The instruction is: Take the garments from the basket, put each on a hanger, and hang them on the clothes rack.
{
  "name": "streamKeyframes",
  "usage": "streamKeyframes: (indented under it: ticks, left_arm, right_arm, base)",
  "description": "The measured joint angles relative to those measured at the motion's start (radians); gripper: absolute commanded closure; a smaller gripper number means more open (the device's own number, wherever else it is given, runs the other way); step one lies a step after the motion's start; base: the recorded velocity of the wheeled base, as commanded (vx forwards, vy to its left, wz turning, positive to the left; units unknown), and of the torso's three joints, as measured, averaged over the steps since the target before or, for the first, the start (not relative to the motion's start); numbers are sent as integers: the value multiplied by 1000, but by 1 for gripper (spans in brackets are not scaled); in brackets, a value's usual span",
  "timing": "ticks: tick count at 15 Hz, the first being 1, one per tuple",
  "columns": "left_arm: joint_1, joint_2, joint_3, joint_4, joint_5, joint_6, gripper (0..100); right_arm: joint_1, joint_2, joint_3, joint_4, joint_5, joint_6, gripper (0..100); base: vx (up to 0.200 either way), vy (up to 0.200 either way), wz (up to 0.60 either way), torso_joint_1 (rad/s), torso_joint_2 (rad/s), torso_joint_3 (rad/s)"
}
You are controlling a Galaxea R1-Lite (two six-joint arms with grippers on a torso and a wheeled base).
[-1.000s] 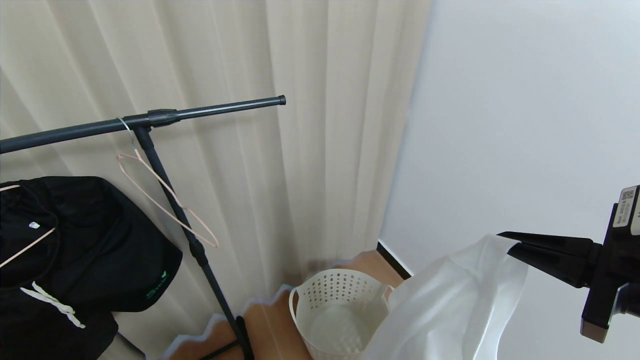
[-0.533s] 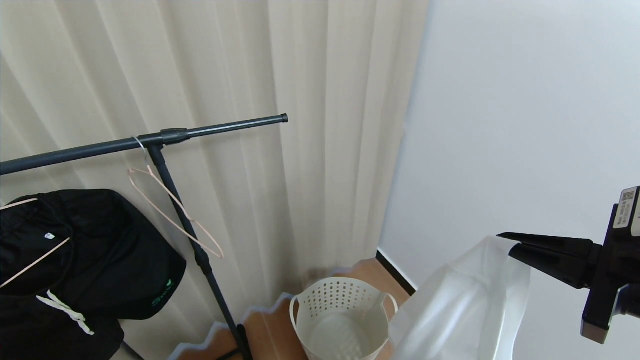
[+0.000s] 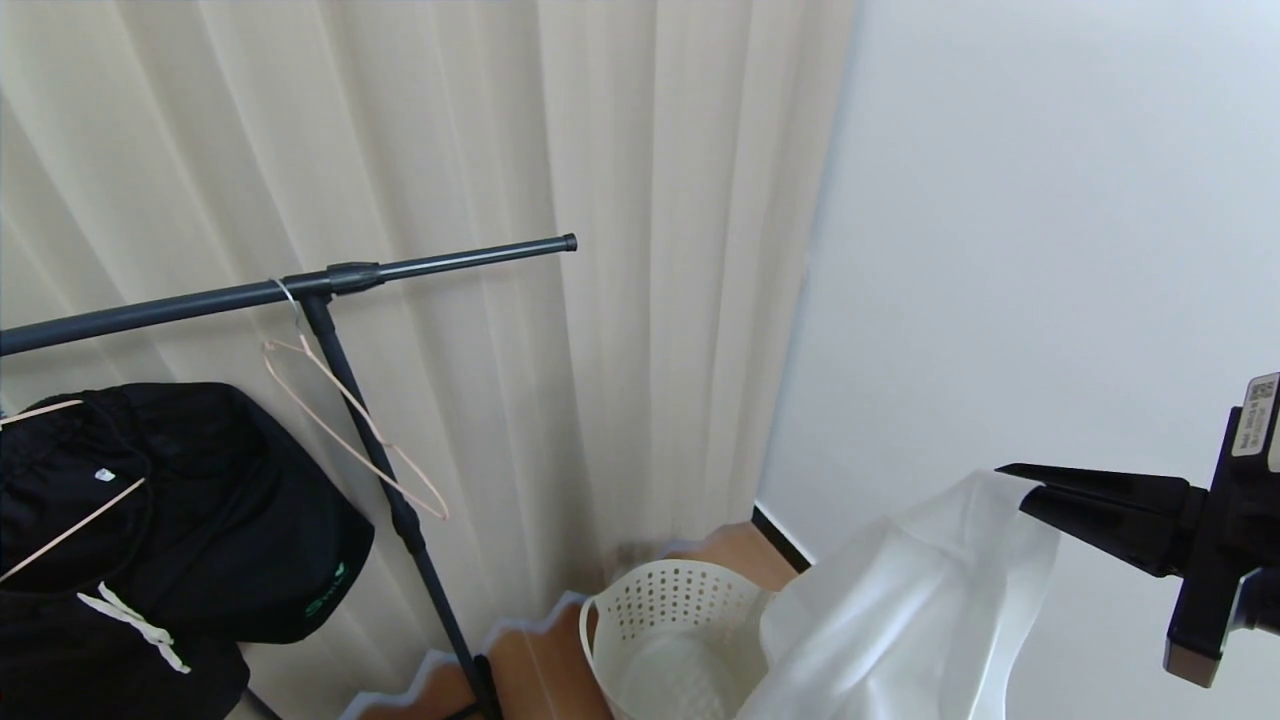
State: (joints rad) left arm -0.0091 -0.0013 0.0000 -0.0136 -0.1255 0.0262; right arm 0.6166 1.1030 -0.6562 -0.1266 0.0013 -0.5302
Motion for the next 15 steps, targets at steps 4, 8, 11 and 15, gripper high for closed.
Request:
streamKeyframes:
  ticks: [4,8,11,15]
  left_arm:
    - [0,0,0,0,1,0,0]
    - [0,0,0,-1,2,3,0]
    - [1,0,0,-1,3,3,0]
    - [1,0,0,-1,2,3,0]
  right_arm:
    - [0,0,0,0,0,0,100]
    - [-1,-2,3,-2,0,0,100]
    - [0,-3,3,0,0,0,100]
    - [0,-3,3,0,0,0,100]
  base:
    - [0,0,450,1,-1,7]
    - [0,0,600,7,2,5]
    - [0,0,600,2,1,2]
    - [0,0,300,1,0,1]
